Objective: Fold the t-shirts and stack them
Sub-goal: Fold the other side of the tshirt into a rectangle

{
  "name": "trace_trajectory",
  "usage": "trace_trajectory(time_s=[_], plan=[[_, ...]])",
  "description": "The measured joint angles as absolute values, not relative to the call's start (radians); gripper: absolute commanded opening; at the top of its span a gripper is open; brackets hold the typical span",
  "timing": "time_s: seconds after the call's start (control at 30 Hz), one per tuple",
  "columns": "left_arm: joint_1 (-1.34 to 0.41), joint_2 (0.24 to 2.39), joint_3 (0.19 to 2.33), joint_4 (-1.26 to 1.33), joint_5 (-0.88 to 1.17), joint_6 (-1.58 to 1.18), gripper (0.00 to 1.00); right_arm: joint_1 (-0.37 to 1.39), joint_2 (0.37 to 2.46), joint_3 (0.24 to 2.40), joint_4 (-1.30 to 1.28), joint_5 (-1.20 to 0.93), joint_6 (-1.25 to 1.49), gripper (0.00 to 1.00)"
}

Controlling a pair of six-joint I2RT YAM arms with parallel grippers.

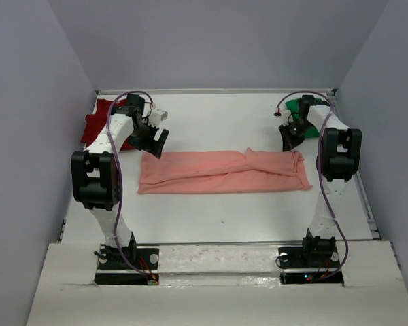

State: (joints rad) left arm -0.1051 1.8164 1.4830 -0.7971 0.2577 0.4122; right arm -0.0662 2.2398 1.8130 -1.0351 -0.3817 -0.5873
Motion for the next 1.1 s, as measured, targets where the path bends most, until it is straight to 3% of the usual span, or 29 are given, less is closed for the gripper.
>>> trace_trajectory(time_s=[0.3, 0.7, 0.8, 0.93, 1.1], plan=[[-0.106, 1.816, 1.483, -0.796, 0.26, 0.407, 0.99, -0.073, 2.214, 1.813, -1.037, -0.381, -0.587, 0.0], [-0.136, 1.816, 1.483, -0.788, 0.271, 0.39, 0.99, -0.073, 1.961, 1.813, -1.06, -0.393, -0.588, 0.0], [-0.139, 1.816, 1.48, -0.782, 0.274, 0.389, 0.99, -0.073, 1.938, 1.806, -1.062, -0.393, -0.591, 0.28], [-0.143, 1.816, 1.47, -0.774, 0.278, 0.386, 0.99, -0.073, 1.94, 1.779, -1.061, -0.38, -0.599, 0.39], [-0.143, 1.814, 1.449, -0.773, 0.275, 0.386, 0.99, -0.073, 1.973, 1.75, -1.051, -0.342, -0.6, 0.4]])
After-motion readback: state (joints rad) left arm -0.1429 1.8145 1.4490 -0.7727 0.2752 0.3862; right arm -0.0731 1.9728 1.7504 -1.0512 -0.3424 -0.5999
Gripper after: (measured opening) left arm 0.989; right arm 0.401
